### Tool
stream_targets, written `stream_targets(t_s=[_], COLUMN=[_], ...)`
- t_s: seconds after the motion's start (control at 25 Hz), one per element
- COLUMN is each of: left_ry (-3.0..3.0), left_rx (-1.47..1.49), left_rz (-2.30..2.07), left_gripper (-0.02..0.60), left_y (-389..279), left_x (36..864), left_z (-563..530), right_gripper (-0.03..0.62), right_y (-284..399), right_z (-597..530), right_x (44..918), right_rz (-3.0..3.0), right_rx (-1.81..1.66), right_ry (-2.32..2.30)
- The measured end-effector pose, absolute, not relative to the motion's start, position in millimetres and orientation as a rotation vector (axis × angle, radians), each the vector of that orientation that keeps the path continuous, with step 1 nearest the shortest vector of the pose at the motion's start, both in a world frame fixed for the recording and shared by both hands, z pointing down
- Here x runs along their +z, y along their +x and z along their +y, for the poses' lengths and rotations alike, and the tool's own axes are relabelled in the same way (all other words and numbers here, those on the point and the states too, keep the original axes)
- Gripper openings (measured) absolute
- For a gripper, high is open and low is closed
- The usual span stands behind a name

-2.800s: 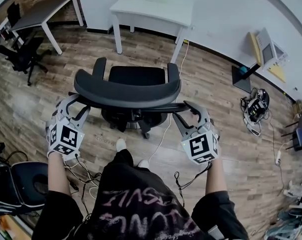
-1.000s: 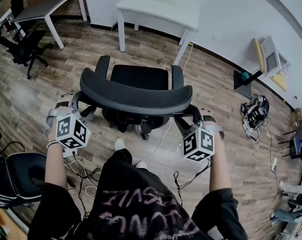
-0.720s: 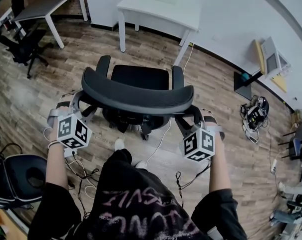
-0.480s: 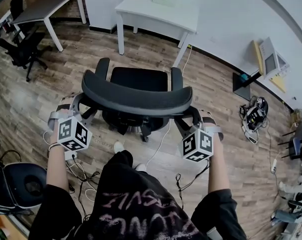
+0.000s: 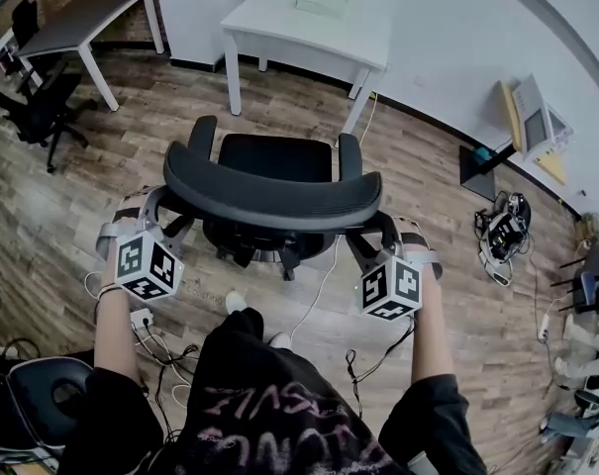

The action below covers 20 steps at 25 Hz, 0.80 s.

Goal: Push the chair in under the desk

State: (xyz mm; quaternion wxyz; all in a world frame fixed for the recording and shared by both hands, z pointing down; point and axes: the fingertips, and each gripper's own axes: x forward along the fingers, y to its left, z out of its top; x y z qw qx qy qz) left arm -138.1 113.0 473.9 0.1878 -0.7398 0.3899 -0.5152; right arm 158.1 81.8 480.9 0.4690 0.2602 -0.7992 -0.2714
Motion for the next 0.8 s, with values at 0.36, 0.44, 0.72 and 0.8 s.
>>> stream_targets(t_s=[0.36, 0.44, 0.72, 0.8], left_ry=[-2.087, -2.089, -2.104, -2.113], left_rx=[-1.436, -1.426, -1.4, -1.391], left_rz=[1.082, 1.078, 1.044, 1.029], left_gripper=[0.232, 0.232, 0.232, 0.232], left_y=[-148, -150, -158, -159], left_x=[474, 474, 475, 475], left_z=[60, 48, 7, -3], right_gripper=[0.209, 0.209, 0.212, 0.212], right_y=[148, 146, 138, 137], right_z=[33, 22, -15, -23], right_x=[481, 481, 482, 482], right_rz=[-1.951, -1.95, -1.94, -1.934], right_rx=[-0.651, -0.649, -0.639, -0.625], right_ry=[0.653, 0.659, 0.688, 0.696])
